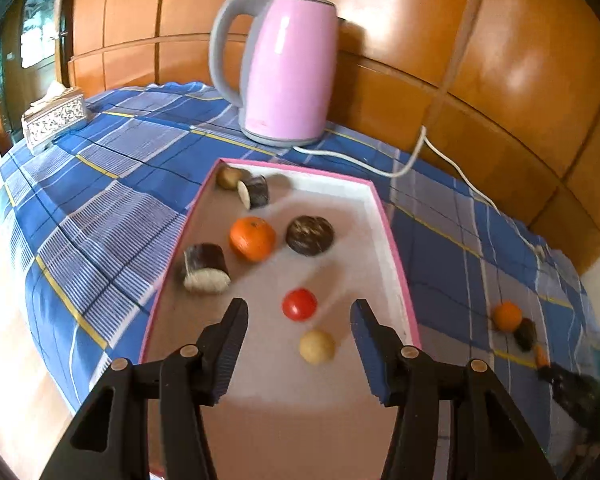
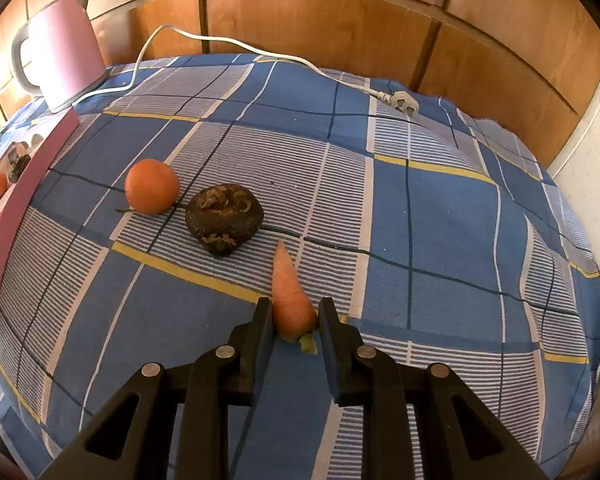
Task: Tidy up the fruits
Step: 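Lower the dark slice into the tray and open the left gripper, then carry the orange carrot with the right gripper into the tray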
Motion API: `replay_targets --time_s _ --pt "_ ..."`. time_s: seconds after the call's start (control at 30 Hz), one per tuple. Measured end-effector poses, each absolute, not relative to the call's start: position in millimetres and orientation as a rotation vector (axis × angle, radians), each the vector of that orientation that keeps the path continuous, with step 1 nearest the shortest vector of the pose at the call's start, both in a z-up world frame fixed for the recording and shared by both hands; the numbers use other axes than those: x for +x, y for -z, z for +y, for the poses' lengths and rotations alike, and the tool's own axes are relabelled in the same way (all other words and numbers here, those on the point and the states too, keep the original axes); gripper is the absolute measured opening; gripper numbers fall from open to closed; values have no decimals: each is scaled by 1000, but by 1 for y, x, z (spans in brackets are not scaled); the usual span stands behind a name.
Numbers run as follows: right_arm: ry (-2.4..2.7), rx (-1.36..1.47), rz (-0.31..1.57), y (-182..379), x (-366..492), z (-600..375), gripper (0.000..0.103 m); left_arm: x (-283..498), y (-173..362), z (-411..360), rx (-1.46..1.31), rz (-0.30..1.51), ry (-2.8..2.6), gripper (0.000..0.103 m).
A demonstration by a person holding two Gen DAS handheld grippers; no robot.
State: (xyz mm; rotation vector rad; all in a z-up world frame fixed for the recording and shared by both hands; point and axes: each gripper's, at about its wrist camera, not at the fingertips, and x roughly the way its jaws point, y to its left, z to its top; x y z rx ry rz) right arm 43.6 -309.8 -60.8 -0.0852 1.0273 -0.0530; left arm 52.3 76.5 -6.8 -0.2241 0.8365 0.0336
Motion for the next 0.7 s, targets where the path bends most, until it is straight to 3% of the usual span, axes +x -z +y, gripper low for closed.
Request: replay_targets --time_s 0.7 --pt "20 -7 1030 58 20 -309 23 33 13 54 -219 875 33 54"
